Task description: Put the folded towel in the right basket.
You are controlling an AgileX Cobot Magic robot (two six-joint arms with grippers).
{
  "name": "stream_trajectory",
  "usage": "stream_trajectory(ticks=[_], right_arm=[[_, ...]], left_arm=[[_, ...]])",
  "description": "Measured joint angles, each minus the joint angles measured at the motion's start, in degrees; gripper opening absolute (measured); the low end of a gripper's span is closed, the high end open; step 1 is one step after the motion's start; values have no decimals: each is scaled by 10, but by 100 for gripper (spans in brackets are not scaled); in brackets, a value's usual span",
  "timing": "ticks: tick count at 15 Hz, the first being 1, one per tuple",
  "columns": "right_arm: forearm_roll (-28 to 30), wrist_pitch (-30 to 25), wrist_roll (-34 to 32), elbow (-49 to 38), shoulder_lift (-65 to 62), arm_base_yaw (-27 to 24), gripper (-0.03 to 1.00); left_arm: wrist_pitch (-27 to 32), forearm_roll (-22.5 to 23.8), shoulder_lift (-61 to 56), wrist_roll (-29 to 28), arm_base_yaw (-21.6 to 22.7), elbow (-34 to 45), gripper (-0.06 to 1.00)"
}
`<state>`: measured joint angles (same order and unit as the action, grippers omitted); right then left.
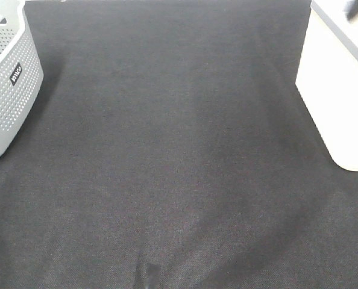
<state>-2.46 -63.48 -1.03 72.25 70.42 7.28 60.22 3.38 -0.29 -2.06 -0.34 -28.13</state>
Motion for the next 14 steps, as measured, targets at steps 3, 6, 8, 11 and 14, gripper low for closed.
stream_trajectory(ticks=[3, 6, 8, 11, 14], right_arm=[[2, 15, -5, -222, -255, 0, 97], [2, -15, -5, -355, -490, 0, 97], [3, -26, -5, -396, -603, 0, 97], [34, -11, -5, -439, -701, 0, 97], [46, -6, 6, -458, -706, 0, 97]], left_arm=[[0, 0, 0, 0, 0, 0, 99], [0, 0, 0, 0, 0, 0, 99], [0, 0, 0, 0, 0, 0, 99], [0, 0, 0, 0, 0, 0, 99], [0, 0, 0, 0, 0, 0, 99]])
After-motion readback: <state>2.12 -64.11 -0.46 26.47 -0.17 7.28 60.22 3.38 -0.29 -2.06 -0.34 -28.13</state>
